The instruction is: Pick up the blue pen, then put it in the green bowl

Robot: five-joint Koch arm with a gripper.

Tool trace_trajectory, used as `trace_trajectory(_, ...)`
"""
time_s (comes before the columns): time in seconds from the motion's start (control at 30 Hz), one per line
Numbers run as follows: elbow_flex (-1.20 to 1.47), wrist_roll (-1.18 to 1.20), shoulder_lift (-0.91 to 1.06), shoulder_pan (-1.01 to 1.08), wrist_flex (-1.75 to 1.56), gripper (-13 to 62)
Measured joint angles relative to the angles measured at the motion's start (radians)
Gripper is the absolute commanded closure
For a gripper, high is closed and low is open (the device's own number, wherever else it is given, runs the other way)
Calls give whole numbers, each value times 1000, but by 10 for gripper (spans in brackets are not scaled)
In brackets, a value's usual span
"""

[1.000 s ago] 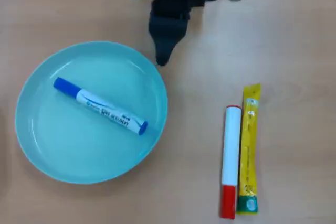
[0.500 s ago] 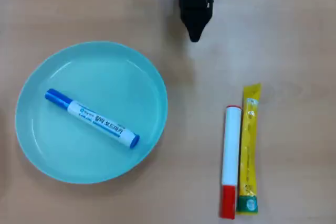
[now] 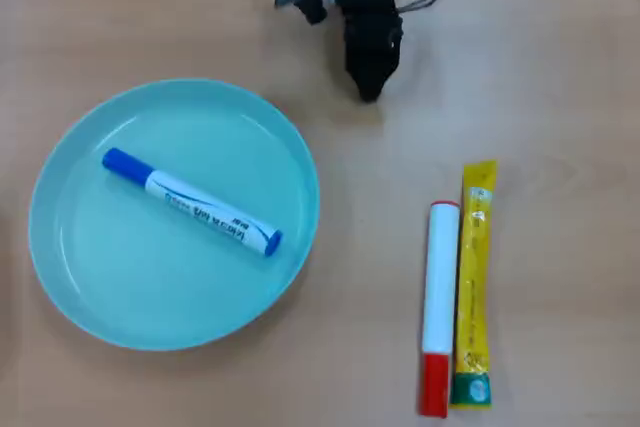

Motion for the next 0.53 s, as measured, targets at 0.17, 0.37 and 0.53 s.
trace_trajectory(0.17, 112, 3, 0, 11, -242, 506)
trace_trajectory(0.37, 187, 3, 0, 23, -298, 508)
trace_trajectory(0.53, 253, 3, 0, 25, -394, 508)
